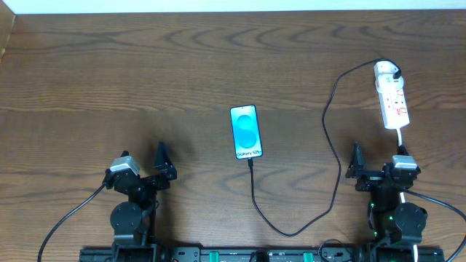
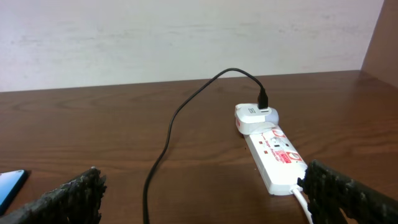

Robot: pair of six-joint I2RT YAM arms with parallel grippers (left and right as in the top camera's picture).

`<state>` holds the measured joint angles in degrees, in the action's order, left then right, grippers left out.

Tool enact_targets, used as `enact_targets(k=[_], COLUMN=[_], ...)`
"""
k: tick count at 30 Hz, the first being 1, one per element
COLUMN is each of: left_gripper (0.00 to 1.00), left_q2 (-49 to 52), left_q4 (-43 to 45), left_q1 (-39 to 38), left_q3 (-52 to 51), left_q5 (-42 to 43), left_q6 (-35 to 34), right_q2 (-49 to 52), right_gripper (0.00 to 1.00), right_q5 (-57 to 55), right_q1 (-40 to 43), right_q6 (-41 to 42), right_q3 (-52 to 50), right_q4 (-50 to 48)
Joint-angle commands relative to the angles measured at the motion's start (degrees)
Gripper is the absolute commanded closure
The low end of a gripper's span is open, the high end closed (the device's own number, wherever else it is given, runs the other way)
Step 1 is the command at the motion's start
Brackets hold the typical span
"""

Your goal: Plug charger to phone and switch on socket

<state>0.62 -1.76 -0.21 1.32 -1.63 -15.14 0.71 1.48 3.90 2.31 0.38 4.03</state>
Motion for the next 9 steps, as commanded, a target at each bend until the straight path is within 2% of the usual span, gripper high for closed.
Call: enact_targets(k=[1, 9], left_gripper=[0.06, 0.06], left_q2=[-0.39, -0.39], left_q4=[-2.29, -2.29], left_q1=[0.26, 0.26], left_q3=[-1.09, -1.09], left_q5=[-0.55, -0.55], left_q6=[0.5, 0.5], right_q2=[-0.42, -0.42], right_gripper=[0.01, 0.01], right_q5=[-0.72, -0.7], right_q1=[-0.24, -0.24], right_q6=[-0.85, -0.85], right_q3=[-0.07, -0.07], right_q4=[0.28, 0.28])
